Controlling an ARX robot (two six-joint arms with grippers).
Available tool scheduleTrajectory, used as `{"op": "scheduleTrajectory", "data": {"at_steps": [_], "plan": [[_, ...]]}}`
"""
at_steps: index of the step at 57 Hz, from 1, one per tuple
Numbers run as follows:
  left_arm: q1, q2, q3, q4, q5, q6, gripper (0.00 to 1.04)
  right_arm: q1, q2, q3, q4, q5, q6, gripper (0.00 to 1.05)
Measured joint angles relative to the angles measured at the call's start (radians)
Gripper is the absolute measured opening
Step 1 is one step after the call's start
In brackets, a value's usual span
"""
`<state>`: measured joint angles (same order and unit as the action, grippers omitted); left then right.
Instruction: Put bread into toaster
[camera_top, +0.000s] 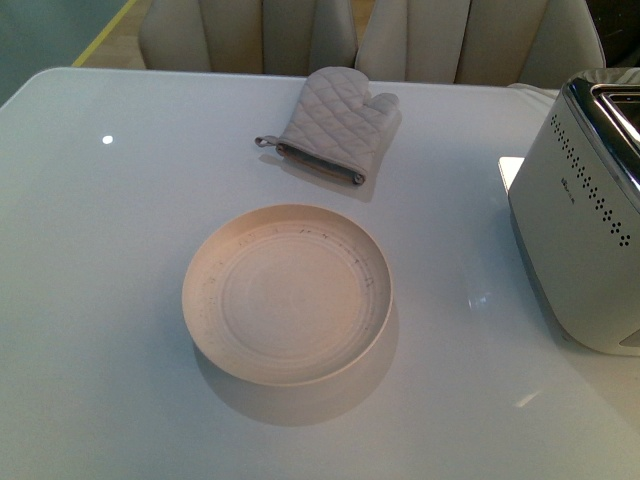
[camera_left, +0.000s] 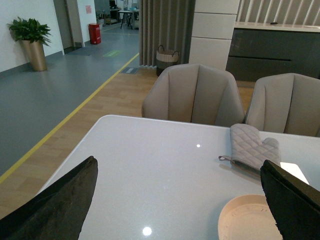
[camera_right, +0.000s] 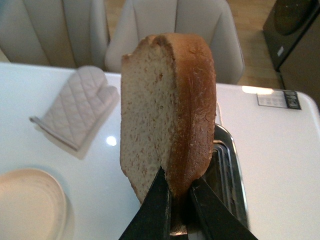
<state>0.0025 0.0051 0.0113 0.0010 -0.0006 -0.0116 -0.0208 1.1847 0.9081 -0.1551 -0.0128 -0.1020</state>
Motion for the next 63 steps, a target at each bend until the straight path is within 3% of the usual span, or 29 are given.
{"op": "scheduleTrajectory", "data": {"at_steps": [25, 63], "plan": [[0.000, 0.000, 0.000, 0.000, 0.000, 0.000, 0.97, -0.043, 0.066, 0.118, -0.223, 0.053, -0.192, 0.03], [0.000, 0.000, 0.000, 0.000, 0.000, 0.000, 0.97, -0.023, 0.176, 0.095, -0.202, 0.140, -0.212, 0.03]]}}
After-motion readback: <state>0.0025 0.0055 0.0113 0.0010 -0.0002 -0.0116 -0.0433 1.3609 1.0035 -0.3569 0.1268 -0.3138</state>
